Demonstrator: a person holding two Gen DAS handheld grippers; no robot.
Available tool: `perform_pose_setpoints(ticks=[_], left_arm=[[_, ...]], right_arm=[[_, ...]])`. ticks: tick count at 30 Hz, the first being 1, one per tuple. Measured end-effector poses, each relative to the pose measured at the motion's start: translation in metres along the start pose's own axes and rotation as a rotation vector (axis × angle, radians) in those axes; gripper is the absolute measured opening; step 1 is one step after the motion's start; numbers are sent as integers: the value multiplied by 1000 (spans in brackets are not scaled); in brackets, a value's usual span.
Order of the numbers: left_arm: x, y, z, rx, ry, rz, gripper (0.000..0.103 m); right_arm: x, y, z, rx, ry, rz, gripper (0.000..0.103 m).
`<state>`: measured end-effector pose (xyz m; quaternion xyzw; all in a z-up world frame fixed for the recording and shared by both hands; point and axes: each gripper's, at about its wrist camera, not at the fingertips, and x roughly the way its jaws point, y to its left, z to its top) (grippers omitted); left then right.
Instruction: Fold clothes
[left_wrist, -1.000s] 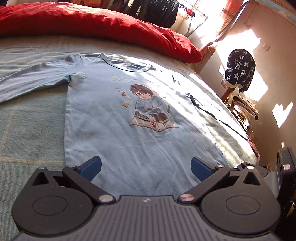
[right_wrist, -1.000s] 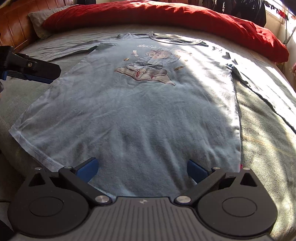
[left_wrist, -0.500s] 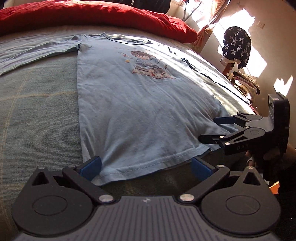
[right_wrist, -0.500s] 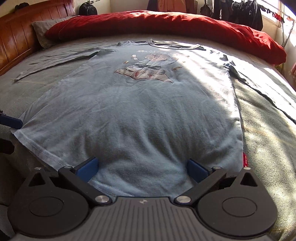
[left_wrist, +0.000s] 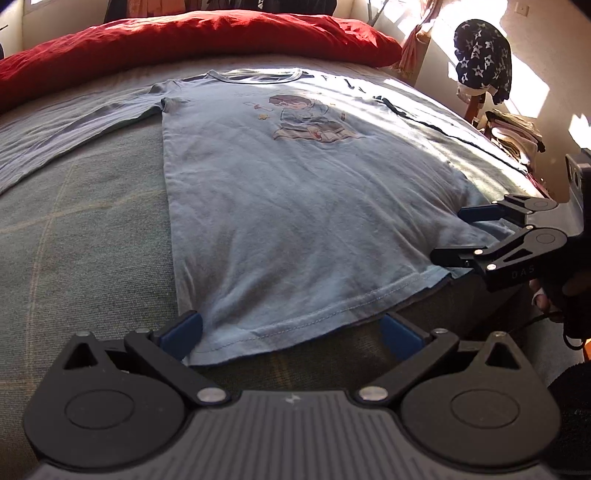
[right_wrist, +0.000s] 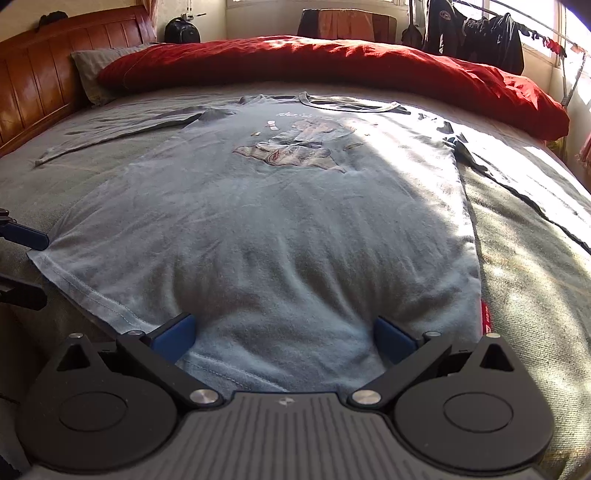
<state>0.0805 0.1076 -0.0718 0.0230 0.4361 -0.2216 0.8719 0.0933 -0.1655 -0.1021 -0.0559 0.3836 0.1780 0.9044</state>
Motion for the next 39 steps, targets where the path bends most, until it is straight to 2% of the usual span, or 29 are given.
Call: perform_pose_setpoints(ticks=[3,6,11,13,17,22,24,27,30,31,33,35,39], left_arm=[[-11,-9,2,32,-9,11,102],[-14,-21,14,80,-54,14,102],[11,-36,34,121,-73,-18,102],[26,-38,36,112,-45,7,102],[39,-37,20,118,-22,35,102],[23,-41,0,153,-24,46,102],[17,-41,3,148,-17,40,102],[9,-40,18,124,-67,-2,102],[19,-42,37,83,-96,-35,102],[26,-43,42,73,-99,-29,102],[41,-49,47,61,-89,29,102],[54,-54,45,70,-46,92,102],[53,-63,24,173,-54,140,102]], right_arm=[[0,2,-1,0,-6,-10,103],[0,4,-2,1,-13,-21,103],[-2,5,-9,10,-51,-33,103],[-5,5,-11,8,-59,-37,103],[-12,4,-14,-5,-45,-32,103],[-26,1,-20,-21,-12,-16,103],[-33,0,-21,-31,-11,-14,103],[-45,-6,-16,-23,-68,-29,103],[-40,-14,-13,16,-57,-55,103],[-36,-17,-14,33,-41,-60,103],[-31,-20,-18,56,-15,-66,103],[-29,-20,-24,49,-6,-73,103],[-32,-15,-33,-6,-4,-89,103]])
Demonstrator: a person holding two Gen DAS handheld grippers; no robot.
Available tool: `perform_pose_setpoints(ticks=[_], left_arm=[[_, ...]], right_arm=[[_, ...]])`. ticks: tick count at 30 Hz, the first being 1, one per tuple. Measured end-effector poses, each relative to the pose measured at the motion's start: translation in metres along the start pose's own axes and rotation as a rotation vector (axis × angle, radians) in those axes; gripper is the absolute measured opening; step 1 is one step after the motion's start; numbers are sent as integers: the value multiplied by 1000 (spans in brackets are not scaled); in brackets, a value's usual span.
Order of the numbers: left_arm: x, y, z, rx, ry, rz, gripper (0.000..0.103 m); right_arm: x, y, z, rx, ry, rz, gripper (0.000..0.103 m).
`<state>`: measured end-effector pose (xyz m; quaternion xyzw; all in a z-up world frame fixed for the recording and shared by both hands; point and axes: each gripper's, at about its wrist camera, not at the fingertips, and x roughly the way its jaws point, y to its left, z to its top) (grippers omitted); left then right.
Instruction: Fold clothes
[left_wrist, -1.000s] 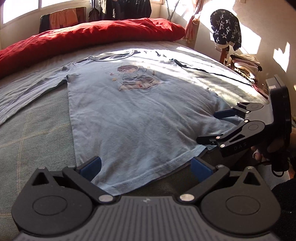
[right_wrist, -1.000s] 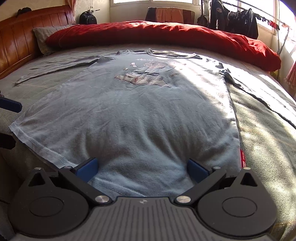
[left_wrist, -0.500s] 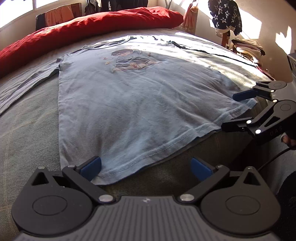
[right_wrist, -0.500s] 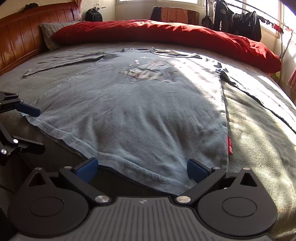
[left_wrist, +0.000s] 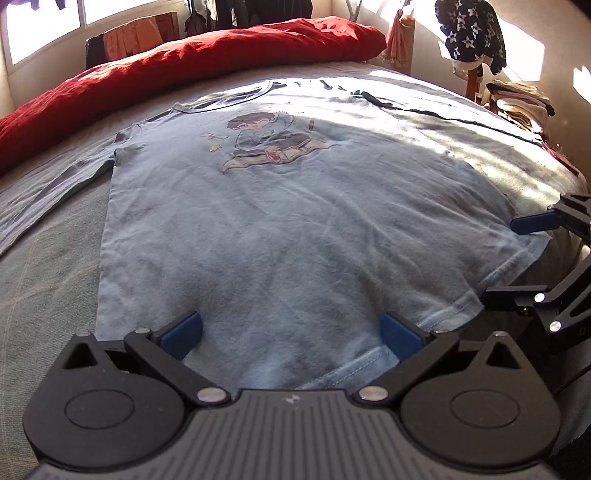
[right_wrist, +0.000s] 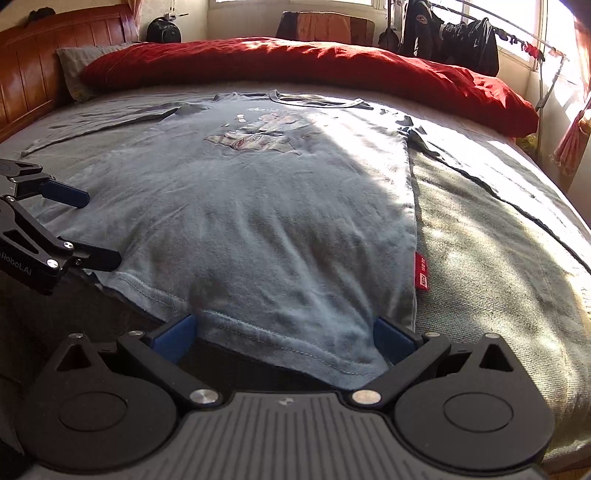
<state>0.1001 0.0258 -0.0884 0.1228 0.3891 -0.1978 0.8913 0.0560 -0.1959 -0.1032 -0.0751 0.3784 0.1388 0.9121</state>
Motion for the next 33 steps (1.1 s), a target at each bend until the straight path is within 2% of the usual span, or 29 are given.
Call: perform_pose_setpoints(ticks=[4,6,10,13,17,19,30,33], left_arm=[[-15,3,-14,-11,29,-10,102],[-23,3,-15,0,38,4,102],[-33,9,0,-21,-11,5,102],[-26,15,14,-51,-27,14,102],[-4,22,18,-127,15,-23,102],[1,23,12,-151,41,-13,102],[-25,21,-10,-164,97,20,102],[-37,22,-8,-163,62,22,102]], right_arm=[[-5,4,-2,-45,10,-8,103],[-10,3,3,-41,-16,10,103],[-21,-3,23,-33,-110,45,103],[-8,-13,35,-20,-124,37,103],[19,-26,33,47,-51,43,103],[24,-29,28,73,-29,45,103],[23,-28,23,100,-3,33,103],[23,-29,23,108,-4,36,103]])
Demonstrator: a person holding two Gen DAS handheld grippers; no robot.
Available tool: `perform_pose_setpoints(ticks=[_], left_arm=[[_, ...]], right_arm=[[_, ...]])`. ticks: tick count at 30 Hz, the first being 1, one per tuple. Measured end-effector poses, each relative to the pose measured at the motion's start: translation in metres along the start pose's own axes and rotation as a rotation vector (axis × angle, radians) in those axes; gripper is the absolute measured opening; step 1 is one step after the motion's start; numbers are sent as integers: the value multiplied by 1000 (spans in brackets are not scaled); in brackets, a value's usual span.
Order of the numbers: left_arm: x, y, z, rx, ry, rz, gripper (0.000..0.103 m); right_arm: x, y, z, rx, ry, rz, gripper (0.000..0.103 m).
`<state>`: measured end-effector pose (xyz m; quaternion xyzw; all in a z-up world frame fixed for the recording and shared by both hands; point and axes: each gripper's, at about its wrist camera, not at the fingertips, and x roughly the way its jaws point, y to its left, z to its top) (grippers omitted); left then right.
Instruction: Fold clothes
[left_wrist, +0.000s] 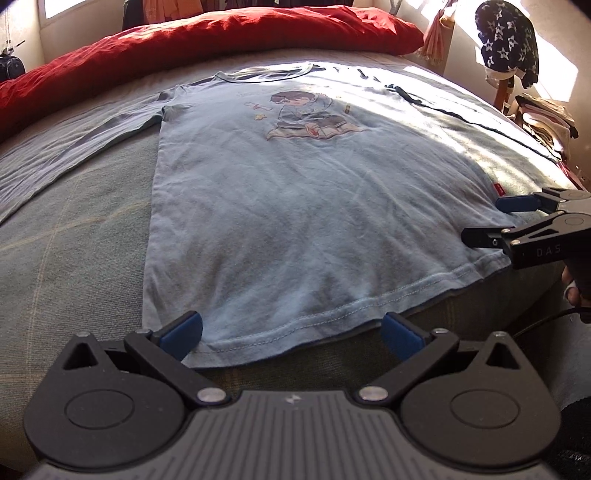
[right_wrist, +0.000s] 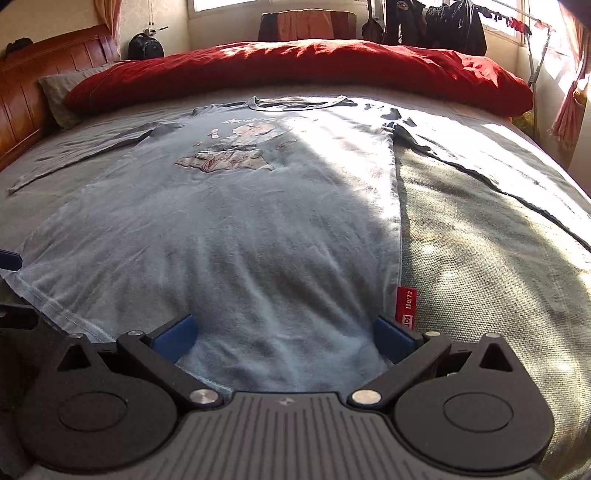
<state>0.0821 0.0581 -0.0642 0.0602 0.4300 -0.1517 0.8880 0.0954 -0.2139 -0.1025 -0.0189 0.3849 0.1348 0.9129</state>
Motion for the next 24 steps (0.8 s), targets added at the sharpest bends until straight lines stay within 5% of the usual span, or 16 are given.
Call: perform_pose_setpoints(ticks=[7,13,24], left_arm=[[4,2,20,-2,-57,15,102],[19,4,8,-8,4,16,102],[-6,33,13,-131,-49,-38,102]], right_arm=[[2,3,0,10,3,-20,103],[2,4,-2,2,-9,-30,103],[0,8,-3,-2,-15,-47,103]])
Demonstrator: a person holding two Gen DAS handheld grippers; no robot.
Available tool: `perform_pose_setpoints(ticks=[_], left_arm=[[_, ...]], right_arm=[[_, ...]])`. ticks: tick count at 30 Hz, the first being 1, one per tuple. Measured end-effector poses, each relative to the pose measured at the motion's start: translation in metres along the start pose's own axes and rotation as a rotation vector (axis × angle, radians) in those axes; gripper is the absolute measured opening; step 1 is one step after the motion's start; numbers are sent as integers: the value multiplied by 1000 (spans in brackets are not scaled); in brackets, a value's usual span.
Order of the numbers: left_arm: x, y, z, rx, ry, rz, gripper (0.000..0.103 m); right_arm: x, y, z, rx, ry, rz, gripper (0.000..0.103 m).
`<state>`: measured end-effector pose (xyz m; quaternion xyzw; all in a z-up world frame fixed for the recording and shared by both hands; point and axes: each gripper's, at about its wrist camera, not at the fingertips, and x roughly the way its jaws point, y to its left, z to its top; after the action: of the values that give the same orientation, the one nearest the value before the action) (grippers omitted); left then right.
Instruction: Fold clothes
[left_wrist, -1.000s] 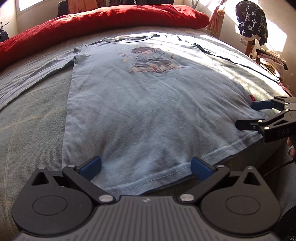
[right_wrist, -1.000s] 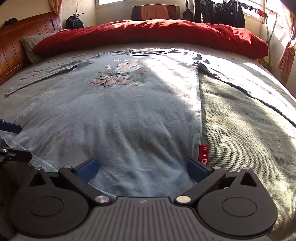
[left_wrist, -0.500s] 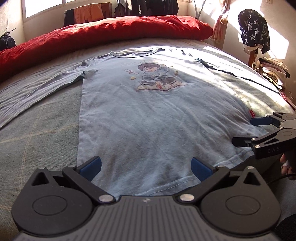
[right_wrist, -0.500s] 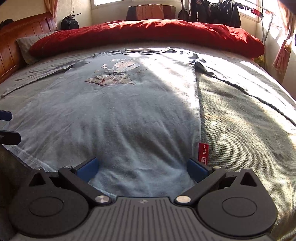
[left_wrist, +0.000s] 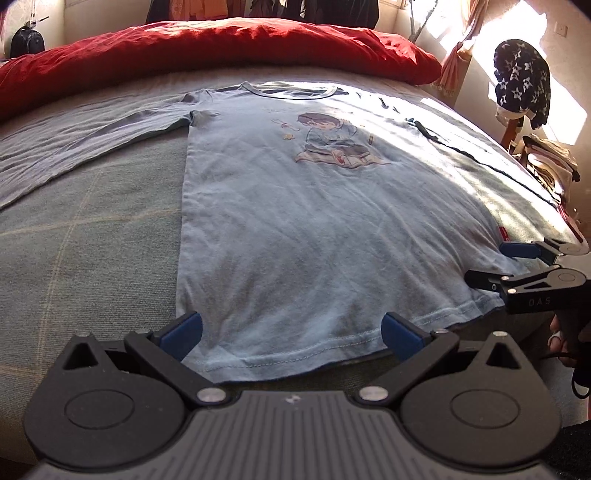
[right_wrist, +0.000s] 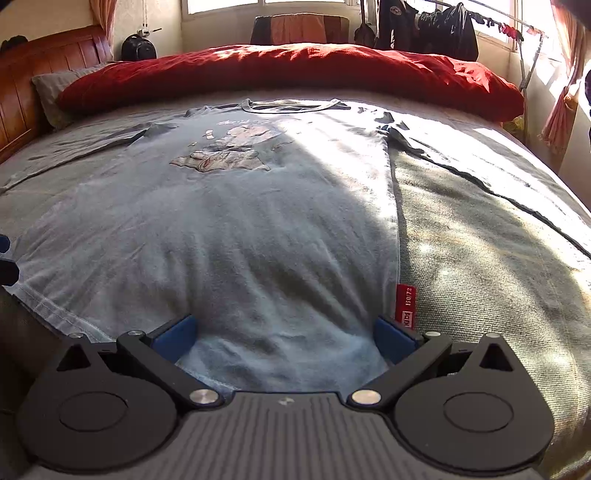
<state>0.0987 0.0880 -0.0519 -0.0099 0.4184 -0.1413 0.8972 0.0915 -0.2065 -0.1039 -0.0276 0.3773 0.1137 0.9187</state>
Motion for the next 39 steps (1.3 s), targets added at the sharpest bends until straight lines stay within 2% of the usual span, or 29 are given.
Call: perform_pose_setpoints(ticks=[2,5,9,13,16,19,22,24,25,26,27,29,31,32,36,39], left_arm=[[3,0,11,-7,-34,-13,102],[18,0,18,-41,-9,-67,102],[38,2,8,-71,35,-104,102],[30,12,4,-81,6,-146,102],[18,29,12,-130,-6,-139,102],[3,62,22,-199,-55,-123,102],[-11,108,29,-320,-116,-145,100],[-20,141,33,-406,-160,-147,92],[-23,161,34,-459,-179,-126,89],[-26,182,36,-516,-196,-97,81],[-29,204,35,-593,-208,-65,73],[-33,250,31,-762,-227,0,70],[-35,292,23,-923,-252,50,60],[-34,311,16,-1000,-274,48,52],[-20,368,-8,-1253,-361,4,50],[-3,389,-16,-1336,-373,25,50]], right_arm=[[-1,1,0,3,2,-4,103],[-1,2,0,8,3,-8,103],[-2,2,-1,9,7,-8,103],[-1,5,1,7,17,-17,103],[-1,6,3,10,31,-23,103],[-4,8,6,6,48,-26,103],[-8,10,10,13,65,-20,103],[-11,11,15,38,61,-3,103],[-13,13,18,49,54,7,103],[-15,14,21,60,46,17,103],[-17,17,24,66,37,25,103],[-19,26,32,55,13,37,103],[-23,36,41,31,-22,48,103],[-23,41,45,20,-34,56,103],[-15,51,55,25,-22,82,103],[-7,53,57,43,1,85,103]])
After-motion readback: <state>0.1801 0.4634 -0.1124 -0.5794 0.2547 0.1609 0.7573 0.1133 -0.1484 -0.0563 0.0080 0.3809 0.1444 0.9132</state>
